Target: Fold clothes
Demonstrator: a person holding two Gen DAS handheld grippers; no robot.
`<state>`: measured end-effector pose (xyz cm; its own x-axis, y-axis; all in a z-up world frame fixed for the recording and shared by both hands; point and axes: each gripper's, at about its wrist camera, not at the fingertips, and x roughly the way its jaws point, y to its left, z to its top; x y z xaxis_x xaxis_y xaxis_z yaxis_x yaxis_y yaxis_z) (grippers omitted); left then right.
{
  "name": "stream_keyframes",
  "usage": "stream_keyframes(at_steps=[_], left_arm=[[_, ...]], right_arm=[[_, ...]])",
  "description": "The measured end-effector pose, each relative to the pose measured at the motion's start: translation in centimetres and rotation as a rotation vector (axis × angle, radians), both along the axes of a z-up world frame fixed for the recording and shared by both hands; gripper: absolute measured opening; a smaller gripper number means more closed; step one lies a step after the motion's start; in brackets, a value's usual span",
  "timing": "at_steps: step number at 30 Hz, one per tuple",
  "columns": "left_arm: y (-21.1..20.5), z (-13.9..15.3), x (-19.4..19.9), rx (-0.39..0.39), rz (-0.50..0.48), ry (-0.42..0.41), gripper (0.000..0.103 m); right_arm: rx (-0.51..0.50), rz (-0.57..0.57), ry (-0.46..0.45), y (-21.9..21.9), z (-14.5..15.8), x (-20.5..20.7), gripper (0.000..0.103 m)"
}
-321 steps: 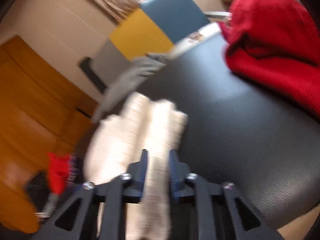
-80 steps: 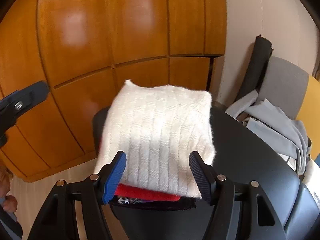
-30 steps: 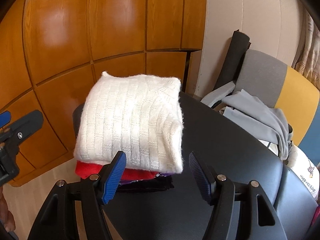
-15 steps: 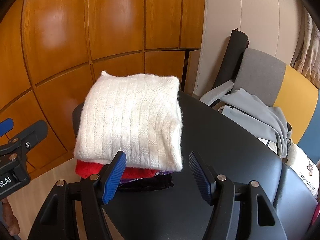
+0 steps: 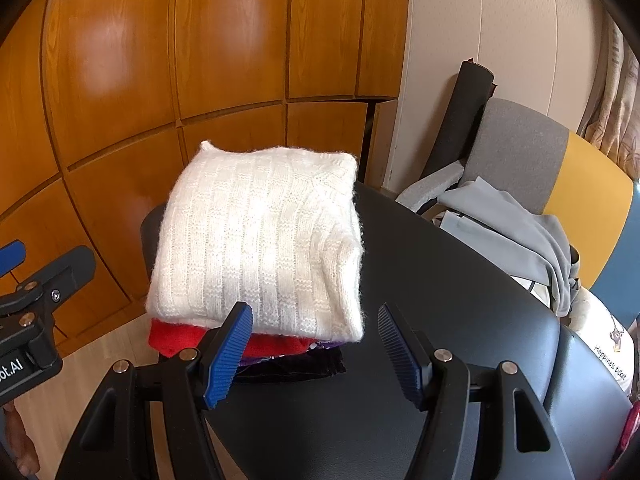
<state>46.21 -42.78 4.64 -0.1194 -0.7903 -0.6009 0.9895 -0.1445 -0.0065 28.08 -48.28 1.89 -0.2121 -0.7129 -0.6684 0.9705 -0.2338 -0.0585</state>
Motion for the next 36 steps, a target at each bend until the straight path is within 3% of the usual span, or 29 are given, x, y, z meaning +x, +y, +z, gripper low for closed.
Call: stream_keyframes(at_steps=[36], left_arm=[[-0.37,-0.64,-0.06,0.029,-0.001,-0.002,0.103]], right_arm=[[0.008,-0.007,-0.012,0.16,-0.59,0.13,0.067]])
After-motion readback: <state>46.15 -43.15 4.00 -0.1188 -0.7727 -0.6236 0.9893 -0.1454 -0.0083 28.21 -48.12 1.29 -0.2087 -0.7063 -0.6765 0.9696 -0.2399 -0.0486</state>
